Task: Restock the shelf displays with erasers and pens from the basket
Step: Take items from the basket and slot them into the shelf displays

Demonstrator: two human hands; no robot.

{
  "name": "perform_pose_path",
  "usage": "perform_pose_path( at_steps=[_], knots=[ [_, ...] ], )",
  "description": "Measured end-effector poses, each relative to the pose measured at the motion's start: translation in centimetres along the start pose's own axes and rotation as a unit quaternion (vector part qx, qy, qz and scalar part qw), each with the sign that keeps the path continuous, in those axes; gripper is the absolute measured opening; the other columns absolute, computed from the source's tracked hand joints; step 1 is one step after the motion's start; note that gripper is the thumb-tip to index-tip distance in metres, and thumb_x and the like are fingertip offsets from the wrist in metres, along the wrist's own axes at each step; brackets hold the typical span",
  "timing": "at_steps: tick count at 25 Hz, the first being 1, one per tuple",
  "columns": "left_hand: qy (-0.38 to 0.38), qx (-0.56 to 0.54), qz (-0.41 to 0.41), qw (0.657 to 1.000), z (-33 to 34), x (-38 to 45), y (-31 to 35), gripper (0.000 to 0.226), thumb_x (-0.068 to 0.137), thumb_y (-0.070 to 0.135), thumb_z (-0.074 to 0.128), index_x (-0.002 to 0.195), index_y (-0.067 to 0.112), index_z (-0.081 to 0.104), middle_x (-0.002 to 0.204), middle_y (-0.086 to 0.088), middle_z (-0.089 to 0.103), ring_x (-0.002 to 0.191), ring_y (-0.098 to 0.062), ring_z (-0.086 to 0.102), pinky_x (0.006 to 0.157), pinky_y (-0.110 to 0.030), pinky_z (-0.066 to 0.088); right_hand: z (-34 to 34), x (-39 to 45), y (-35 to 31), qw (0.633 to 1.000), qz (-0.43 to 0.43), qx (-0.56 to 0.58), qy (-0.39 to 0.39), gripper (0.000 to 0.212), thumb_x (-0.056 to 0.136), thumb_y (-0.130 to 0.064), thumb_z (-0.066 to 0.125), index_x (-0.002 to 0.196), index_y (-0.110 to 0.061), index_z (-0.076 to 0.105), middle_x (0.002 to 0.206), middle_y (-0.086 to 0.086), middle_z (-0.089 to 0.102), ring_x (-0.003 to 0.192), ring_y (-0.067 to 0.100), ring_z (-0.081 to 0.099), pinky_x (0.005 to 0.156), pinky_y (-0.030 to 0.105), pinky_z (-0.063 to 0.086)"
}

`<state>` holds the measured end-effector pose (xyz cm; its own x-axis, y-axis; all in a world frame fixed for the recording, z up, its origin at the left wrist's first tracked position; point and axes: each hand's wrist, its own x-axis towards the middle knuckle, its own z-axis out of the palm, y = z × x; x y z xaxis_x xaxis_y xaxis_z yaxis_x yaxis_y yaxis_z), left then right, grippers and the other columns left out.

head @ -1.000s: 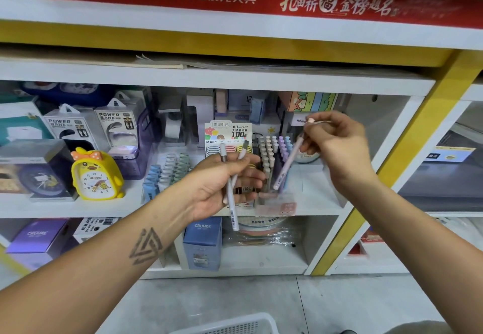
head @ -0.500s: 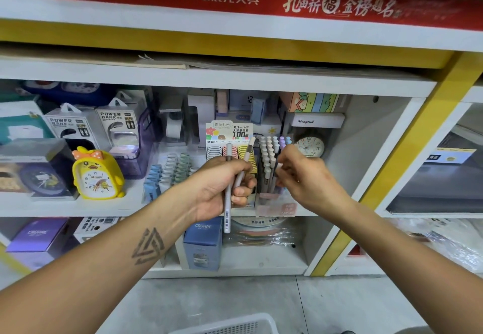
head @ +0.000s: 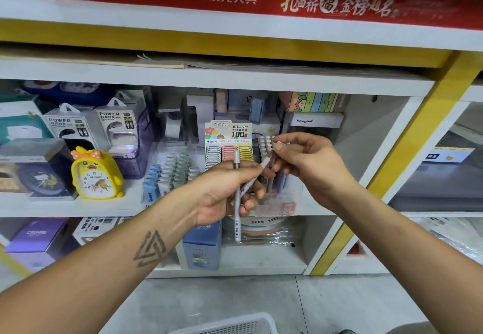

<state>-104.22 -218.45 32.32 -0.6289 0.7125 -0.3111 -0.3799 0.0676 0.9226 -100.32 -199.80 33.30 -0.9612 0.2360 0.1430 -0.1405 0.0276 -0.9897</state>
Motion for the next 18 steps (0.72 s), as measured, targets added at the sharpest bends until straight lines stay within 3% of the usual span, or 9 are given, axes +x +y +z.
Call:
perform_pose_path(
  at_steps=[2, 4, 7, 11, 15, 18],
  knots=[
    [-0.007, 0.003, -0.012, 1.0, -0.1, 0.0, 0.0, 0.035, 0.098, 0.034, 0.055, 0.115, 0.005, 0.065, 0.07, -0.008, 0.058, 0.049, -0.017, 0.046, 0.043, -0.021, 0.037, -0.4, 0.1, -0.6, 0.999, -0.01, 0.029, 0.021, 0.015, 0.091, 0.001, 0.067, 0.106, 0.005, 0.065, 0.071, 0.015, 0.07, 0.056, 0.019, 0.063, 0.054, 0.023, 0.052],
    [0.011, -0.002, -0.021, 1.0, -0.3, 0.1, 0.1, 0.031, 0.097, 0.034, 0.057, 0.108, 0.006, 0.063, 0.069, -0.009, 0.057, 0.044, -0.014, 0.041, 0.04, -0.018, 0.031, -1.4, 0.3, -1.3, 0.994, -0.051, 0.011, 0.093, 0.015, 0.091, 0.001, 0.066, 0.106, 0.004, 0.065, 0.069, 0.011, 0.071, 0.055, 0.018, 0.064, 0.056, 0.025, 0.055],
    [0.067, -0.001, -0.021, 0.998, -0.6, 0.5, 0.2, 0.023, 0.092, 0.028, 0.065, 0.103, 0.009, 0.058, 0.065, -0.007, 0.051, 0.043, -0.01, 0.027, 0.038, -0.015, 0.017, -2.7, 0.3, -1.9, 0.969, -0.138, -0.133, 0.154, 0.013, 0.094, -0.004, 0.066, 0.104, -0.008, 0.059, 0.068, 0.007, 0.068, 0.061, 0.02, 0.068, 0.063, 0.037, 0.06],
    [0.028, -0.05, -0.034, 0.998, -0.7, 0.4, 0.4, 0.024, 0.092, 0.034, 0.054, 0.088, 0.011, 0.057, 0.068, -0.006, 0.05, 0.052, -0.013, 0.033, 0.045, -0.022, 0.026, -2.3, -0.8, -0.3, 0.905, -0.187, -0.381, 0.041, 0.016, 0.095, -0.016, 0.065, 0.099, -0.024, 0.052, 0.077, -0.003, 0.068, 0.071, 0.008, 0.07, 0.07, 0.039, 0.06],
    [0.013, -0.087, -0.035, 0.995, -0.7, 0.4, 0.3, 0.038, 0.092, 0.028, 0.036, 0.091, 0.002, 0.063, 0.072, -0.009, 0.051, 0.057, -0.015, 0.04, 0.051, -0.026, 0.033, -1.7, -1.2, 1.4, 0.877, -0.205, -0.434, -0.019, 0.017, 0.097, -0.018, 0.063, 0.1, -0.026, 0.048, 0.078, -0.009, 0.068, 0.073, 0.0, 0.068, 0.069, 0.034, 0.057],
    [0.016, -0.08, -0.033, 0.996, -0.6, 0.3, 0.3, 0.044, 0.093, 0.024, 0.035, 0.107, -0.005, 0.065, 0.072, -0.009, 0.053, 0.057, -0.014, 0.042, 0.053, -0.026, 0.036, -1.7, -1.4, 2.2, 0.867, -0.216, -0.446, -0.049, 0.017, 0.095, -0.014, 0.065, 0.099, -0.022, 0.051, 0.076, -0.006, 0.069, 0.071, 0.007, 0.068, 0.067, 0.035, 0.056]
  ],
)
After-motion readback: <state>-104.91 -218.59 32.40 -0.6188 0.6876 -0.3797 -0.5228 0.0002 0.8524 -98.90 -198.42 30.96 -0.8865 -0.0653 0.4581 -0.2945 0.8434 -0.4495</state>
